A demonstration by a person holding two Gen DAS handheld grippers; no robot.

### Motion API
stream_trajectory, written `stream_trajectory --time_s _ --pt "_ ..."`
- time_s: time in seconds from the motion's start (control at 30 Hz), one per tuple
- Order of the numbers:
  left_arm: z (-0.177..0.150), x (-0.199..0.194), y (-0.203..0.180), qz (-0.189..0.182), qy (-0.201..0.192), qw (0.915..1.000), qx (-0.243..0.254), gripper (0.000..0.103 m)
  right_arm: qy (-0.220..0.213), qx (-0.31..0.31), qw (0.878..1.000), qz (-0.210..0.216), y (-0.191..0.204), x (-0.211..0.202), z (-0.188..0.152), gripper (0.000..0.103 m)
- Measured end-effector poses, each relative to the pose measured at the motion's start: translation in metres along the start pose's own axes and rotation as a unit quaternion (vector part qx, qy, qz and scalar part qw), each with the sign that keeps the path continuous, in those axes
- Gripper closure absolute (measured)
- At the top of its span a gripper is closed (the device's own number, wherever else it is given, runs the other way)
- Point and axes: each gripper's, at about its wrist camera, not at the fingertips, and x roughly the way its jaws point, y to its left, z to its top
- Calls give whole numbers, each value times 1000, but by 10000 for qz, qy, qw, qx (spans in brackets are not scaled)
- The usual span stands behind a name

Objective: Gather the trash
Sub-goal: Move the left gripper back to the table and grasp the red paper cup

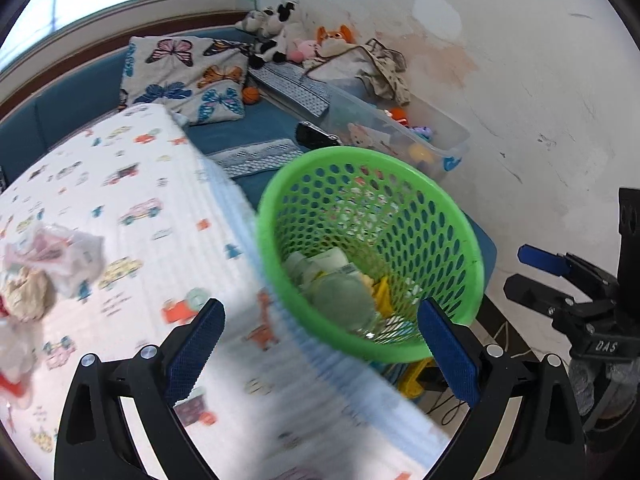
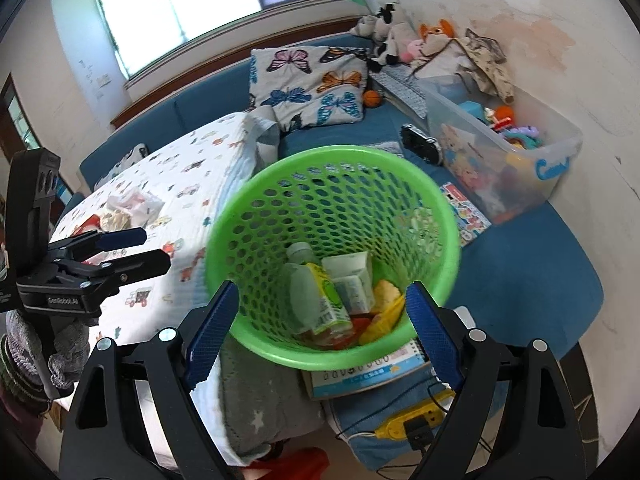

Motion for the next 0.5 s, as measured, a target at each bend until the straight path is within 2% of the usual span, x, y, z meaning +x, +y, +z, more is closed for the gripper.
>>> stream_trajectory --time_s 0.3,0.5 --pt "-25 -38 57 611 -231 9972 -351 9 136 -383 9987 311 46 20 9 17" --pt "-40 -64 109 1175 -370 9892 -798 9 216 -620 9963 550 80 33 13 17"
